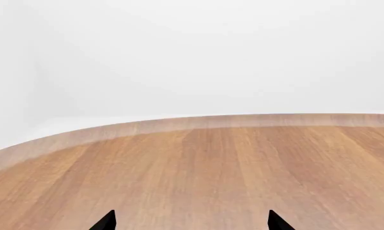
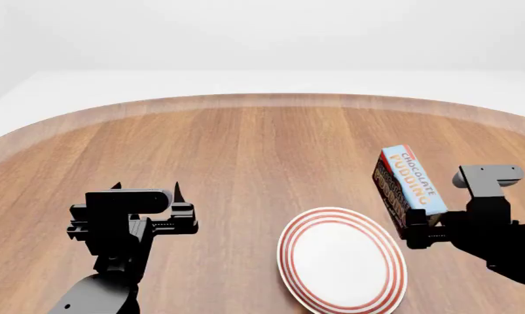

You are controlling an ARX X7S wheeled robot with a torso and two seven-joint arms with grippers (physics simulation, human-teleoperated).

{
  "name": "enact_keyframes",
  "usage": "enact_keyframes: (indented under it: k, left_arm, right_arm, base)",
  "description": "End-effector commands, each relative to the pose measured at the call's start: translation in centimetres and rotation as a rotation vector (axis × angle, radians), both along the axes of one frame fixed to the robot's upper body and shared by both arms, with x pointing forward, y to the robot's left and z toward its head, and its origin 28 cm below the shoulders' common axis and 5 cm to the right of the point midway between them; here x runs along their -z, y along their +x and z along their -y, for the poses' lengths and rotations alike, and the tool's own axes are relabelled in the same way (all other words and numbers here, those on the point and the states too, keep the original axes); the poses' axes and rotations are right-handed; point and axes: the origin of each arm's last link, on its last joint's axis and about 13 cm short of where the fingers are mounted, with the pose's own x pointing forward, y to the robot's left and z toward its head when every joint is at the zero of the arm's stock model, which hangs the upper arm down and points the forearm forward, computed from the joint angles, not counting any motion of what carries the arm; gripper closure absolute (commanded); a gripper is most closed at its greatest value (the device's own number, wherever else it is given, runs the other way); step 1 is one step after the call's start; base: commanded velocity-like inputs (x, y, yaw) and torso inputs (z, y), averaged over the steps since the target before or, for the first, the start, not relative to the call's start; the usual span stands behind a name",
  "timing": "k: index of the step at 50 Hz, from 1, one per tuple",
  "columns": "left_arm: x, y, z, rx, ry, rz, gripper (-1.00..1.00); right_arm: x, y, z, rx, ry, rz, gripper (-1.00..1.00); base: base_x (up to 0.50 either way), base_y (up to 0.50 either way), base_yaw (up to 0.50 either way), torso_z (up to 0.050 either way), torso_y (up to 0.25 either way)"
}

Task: Put the chocolate pudding to the right of the plate.

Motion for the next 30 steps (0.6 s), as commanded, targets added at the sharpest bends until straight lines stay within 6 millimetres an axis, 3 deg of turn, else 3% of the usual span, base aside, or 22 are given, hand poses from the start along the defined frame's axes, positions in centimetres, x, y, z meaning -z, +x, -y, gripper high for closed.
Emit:
enact_keyframes:
  k: [1, 10, 30]
  left_arm:
    - [-0.2, -0.1, 0.1, 0.002, 0.003, 0.002, -1.0]
    - [-0.2, -0.1, 0.2, 0.004, 0.004, 0.0, -1.0]
    - [-0.1, -0.2, 0.2, 0.003, 0.004, -0.001, -1.0]
  right_arm:
    - [1.0, -1.2, 3.3, 0.135, 0.006, -0.036, 1.0]
    - [2.9, -2.7, 5.5, 0.209, -0.007, -0.098, 1.0]
    - [4.6, -2.5, 5.9, 0.25, 0.012, -0.119, 1.0]
  base:
    - [0.0, 0.0, 0.0, 0.0, 0.0]
    - [0.0, 0.0, 0.0, 0.0, 0.0]
    - [0.0, 0.0, 0.0, 0.0, 0.0]
